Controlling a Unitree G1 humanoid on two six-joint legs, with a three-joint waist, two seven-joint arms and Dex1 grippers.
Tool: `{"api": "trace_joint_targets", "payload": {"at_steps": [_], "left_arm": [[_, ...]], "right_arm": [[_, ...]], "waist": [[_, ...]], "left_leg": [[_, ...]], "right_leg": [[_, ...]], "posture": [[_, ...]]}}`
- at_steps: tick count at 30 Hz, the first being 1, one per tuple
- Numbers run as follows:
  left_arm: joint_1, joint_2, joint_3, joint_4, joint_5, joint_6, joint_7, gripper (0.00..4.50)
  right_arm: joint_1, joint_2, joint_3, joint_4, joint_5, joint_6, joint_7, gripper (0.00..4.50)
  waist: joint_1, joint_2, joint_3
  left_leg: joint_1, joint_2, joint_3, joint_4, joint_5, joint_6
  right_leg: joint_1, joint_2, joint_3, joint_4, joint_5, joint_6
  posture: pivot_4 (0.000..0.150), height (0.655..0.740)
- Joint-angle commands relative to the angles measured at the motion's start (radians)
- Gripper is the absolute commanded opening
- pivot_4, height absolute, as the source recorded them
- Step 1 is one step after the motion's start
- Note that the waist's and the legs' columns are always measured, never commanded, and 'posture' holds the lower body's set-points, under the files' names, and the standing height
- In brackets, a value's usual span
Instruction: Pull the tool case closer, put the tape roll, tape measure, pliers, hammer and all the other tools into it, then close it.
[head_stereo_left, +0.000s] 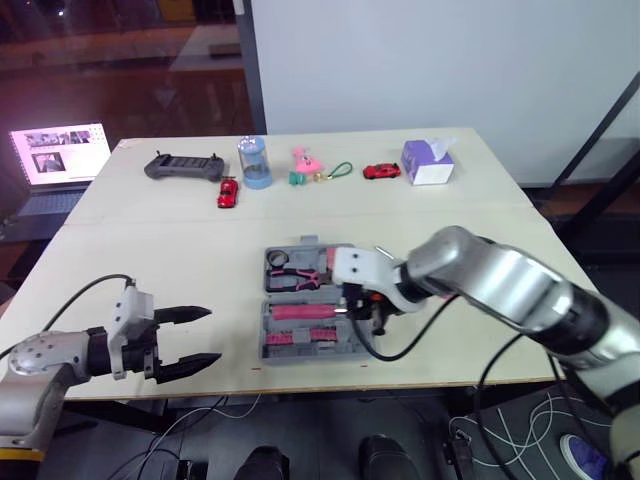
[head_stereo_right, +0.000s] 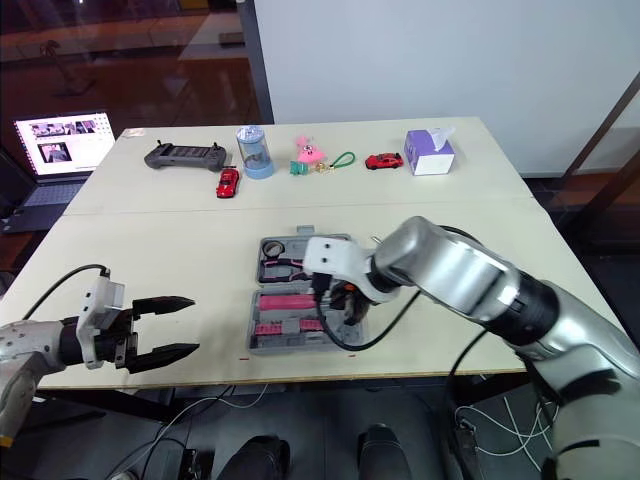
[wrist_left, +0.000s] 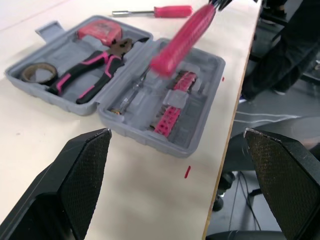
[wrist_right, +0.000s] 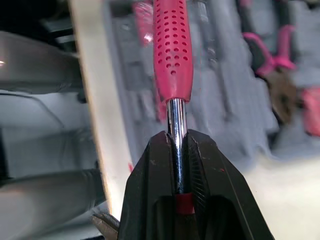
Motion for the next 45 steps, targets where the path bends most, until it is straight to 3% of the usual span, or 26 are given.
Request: {"api": "trace_joint_targets", "payload": {"at_steps": [1, 10, 45], "left_arm": [[0.01, -0.007, 0.0, -0.006, 0.008, -0.044, -0.018, 4.5], [0.032, -0.028, -0.007, 0.036, 0.019, -0.113, -0.046, 4.5], [0.07, -0.066, -0.007, -0.007, 0.018, -0.137, -0.001, 4.5]], "right_arm": [[-0.053, 0.051, 0.044, 0.059, -0.041, 0.005, 0.001, 0.1], [-0.098, 0.137, 0.141, 0.181, -0.114, -0.019, 0.01, 0.1], [-0.078, 0.278, 0.188, 0.381, -0.27, -0.144, 0.091, 0.1]], "waist": [[-0.002, 0.0, 0.0], [-0.014, 0.0, 0.0], [-0.026, 0.0, 0.0]], "left_leg": [[0.0, 0.0, 0.0, 0.0, 0.0, 0.0], [-0.001, 0.0, 0.0, 0.0, 0.001, -0.002], [-0.001, 0.0, -0.001, -0.001, 0.002, -0.003]], "right_leg": [[0.0, 0.0, 0.0, 0.0, 0.0, 0.0], [-0.001, 0.0, 0.0, 0.0, 0.0, 0.0], [-0.003, 0.0, 0.0, 0.001, 0.0, 0.0]], "posture": [[0.15, 0.74], [0.15, 0.74], [0.15, 0.74]]}}
